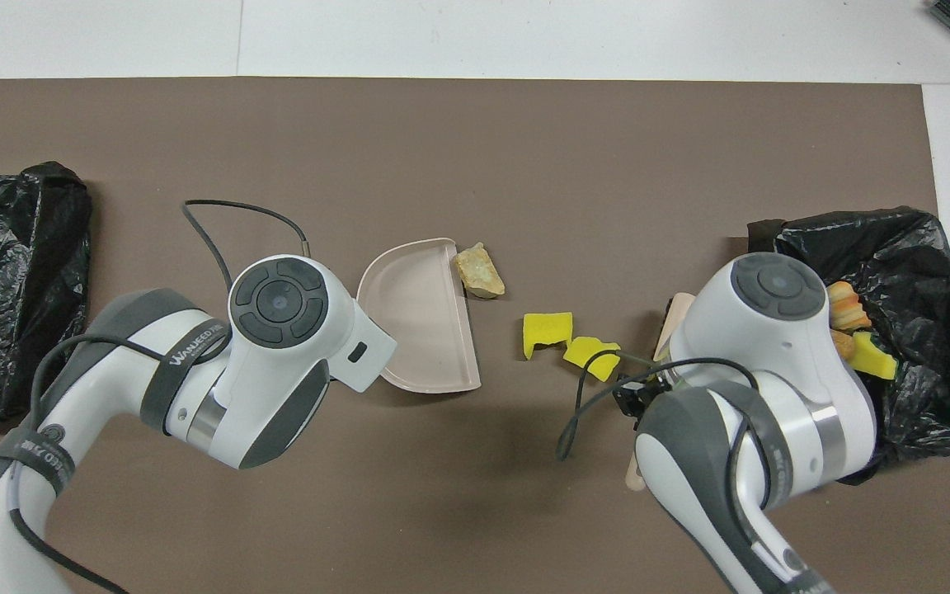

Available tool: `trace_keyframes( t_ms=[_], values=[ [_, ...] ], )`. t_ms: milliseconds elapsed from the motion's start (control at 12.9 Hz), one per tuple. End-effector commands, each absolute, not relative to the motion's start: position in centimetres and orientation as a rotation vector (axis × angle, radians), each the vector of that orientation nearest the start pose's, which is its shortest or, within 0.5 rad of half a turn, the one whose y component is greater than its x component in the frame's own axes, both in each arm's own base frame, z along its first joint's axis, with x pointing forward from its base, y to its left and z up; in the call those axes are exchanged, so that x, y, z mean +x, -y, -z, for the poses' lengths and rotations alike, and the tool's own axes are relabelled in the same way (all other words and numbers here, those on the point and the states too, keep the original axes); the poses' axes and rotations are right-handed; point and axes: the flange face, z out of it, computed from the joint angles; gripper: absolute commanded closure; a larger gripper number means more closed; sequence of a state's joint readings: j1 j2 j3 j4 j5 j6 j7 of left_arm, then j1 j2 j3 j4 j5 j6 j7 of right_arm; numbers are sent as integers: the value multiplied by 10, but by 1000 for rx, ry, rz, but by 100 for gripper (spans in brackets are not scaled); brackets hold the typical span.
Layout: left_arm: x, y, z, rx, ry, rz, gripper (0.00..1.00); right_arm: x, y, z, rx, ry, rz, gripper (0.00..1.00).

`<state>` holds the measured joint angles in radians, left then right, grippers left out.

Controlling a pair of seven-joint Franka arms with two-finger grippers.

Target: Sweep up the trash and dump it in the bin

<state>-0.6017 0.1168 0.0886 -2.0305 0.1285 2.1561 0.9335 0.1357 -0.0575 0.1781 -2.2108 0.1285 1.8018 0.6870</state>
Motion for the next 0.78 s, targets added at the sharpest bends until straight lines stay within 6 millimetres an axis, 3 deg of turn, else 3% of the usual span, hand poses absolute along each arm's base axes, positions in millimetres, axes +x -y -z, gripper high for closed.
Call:
trace_keyframes(
  t_ms=[0,155,389,544,699],
  values=[
    [516,260,-388,-2061,-2179,60,100,394,-125,-368,-3109,-767,-475,100],
    [517,259,-389,-2041,-2194,68,100,392,-115,-364,-3101,-784,-461,100],
    [523,249,-388,-2032,-2201,63,100,394,-120,-364,-3113,-759,-453,100],
    [526,246,-384,-1977,-2248,61,100,412,-120,-387,-3174,-728,-436,100],
    [531,248,-368,-1970,-2251,67,100,406,-118,-396,-3218,-700,-486,100]
  ],
)
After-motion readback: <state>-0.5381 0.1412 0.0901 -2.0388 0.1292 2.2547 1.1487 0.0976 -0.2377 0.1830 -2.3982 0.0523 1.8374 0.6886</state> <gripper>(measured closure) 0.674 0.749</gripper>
